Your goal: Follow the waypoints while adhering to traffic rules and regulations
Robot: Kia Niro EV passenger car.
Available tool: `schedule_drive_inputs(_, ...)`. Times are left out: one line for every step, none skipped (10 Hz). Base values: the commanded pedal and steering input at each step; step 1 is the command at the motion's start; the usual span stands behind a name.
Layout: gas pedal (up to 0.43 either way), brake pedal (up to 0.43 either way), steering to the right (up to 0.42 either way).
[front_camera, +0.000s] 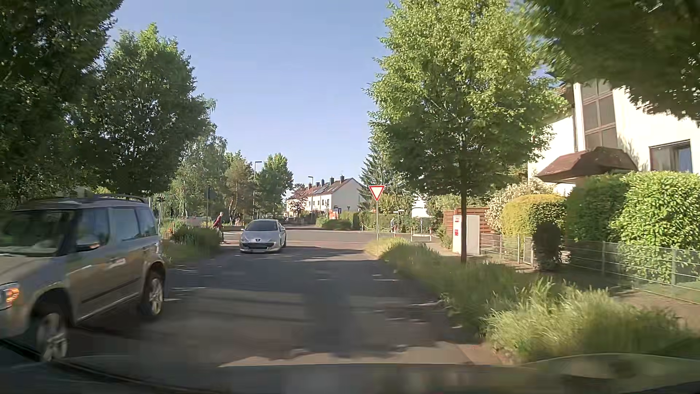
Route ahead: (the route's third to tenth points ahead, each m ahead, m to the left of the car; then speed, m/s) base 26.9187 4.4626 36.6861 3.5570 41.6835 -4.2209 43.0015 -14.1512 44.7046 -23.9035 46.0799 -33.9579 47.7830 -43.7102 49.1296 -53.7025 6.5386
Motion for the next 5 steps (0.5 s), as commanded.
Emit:
schedule_drive_inputs(0.0,0.043,-0.03)
schedule_drive_inputs(0.0,0.073,-0.025)
schedule_drive_inputs(0.0,0.091,-0.019)
schedule_drive_inputs(0.0,0.11,-0.015)
schedule_drive_inputs(0.0,0.122,-0.013)
